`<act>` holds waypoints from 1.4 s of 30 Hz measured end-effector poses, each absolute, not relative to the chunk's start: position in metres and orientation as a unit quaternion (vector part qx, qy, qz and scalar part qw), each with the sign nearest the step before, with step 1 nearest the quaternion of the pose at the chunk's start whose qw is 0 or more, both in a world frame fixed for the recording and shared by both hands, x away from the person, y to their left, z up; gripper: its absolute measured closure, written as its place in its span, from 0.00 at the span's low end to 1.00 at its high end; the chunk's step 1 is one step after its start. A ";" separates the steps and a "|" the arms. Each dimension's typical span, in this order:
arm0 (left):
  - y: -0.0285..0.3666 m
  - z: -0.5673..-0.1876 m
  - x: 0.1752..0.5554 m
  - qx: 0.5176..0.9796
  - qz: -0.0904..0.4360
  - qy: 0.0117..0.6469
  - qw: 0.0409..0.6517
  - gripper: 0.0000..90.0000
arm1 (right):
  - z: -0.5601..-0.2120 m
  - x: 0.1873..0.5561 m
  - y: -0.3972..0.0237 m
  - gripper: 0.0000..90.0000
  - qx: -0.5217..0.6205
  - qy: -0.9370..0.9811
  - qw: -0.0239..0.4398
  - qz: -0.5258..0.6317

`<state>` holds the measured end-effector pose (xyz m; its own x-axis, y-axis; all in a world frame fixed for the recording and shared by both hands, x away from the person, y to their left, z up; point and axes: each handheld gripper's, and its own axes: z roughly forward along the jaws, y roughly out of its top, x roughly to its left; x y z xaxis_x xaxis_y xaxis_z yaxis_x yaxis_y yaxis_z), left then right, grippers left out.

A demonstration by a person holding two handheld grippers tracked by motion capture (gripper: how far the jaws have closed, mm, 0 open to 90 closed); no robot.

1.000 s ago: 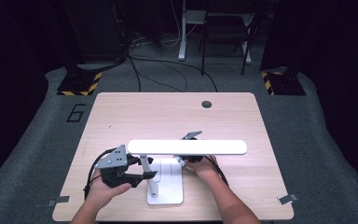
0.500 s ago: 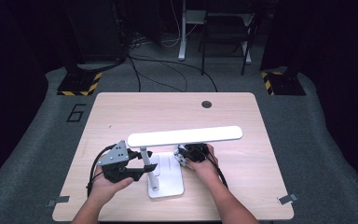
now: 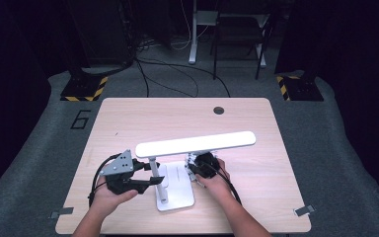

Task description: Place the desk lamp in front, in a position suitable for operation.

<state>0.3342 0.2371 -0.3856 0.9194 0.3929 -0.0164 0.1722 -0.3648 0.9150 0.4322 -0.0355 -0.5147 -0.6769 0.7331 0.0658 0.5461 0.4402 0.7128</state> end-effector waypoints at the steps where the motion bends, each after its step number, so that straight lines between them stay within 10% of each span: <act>1: 0.237 -0.386 0.334 0.820 0.103 0.174 0.536 0.59 | -0.515 0.428 -0.037 0.82 0.373 0.842 0.131 0.368; 18: 0.234 -0.386 0.332 0.819 0.104 0.181 0.534 0.59 | -0.517 0.333 -0.067 0.83 0.327 0.857 0.103 0.384; 42: 0.235 -0.387 0.335 0.819 0.096 0.174 0.538 0.59 | -0.517 0.452 -0.014 0.83 0.417 0.816 0.165 0.364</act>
<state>0.3347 0.2354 -0.3870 0.9214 0.3875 -0.0301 0.1817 -0.3612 0.9146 0.4523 -0.0141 -0.5171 -0.5984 0.8004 0.0348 0.5602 0.3870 0.7324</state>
